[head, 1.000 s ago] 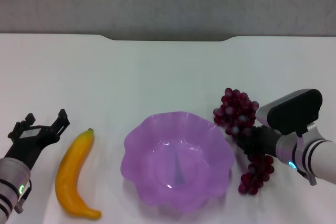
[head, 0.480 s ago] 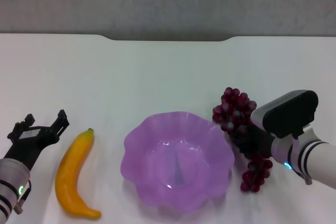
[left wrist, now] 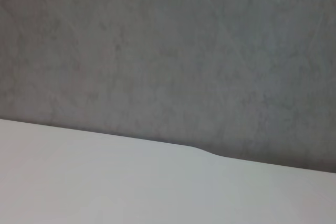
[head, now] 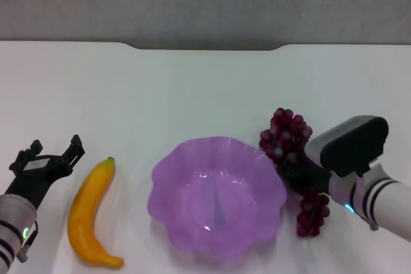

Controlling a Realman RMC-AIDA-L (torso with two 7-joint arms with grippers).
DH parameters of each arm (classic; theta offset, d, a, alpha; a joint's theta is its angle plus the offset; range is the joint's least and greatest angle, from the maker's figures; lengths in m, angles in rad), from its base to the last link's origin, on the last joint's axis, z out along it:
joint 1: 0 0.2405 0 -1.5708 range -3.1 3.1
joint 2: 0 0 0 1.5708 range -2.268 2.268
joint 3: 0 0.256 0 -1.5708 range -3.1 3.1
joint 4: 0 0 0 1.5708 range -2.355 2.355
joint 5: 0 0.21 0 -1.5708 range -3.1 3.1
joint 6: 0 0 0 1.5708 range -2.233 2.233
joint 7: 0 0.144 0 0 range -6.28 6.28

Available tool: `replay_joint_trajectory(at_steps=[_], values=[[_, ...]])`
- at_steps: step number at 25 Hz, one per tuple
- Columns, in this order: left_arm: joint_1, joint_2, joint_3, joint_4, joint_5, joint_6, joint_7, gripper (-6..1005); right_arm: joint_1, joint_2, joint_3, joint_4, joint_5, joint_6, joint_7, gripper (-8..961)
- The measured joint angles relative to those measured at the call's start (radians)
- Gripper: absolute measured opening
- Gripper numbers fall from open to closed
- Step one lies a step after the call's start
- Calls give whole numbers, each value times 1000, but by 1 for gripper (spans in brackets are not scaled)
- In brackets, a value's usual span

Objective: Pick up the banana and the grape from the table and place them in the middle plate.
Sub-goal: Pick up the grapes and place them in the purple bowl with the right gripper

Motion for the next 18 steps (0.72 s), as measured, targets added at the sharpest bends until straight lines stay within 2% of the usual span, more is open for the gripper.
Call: replay_joint_trajectory(at_steps=[4,18], values=[[1,0,0,2,0,0,0,882,-31,-3,-4,24,-5,-42,-3,375],[1,0,0,3,-1,0,0,883,-62,-4,-42,38,-9,-133,-6,364]])
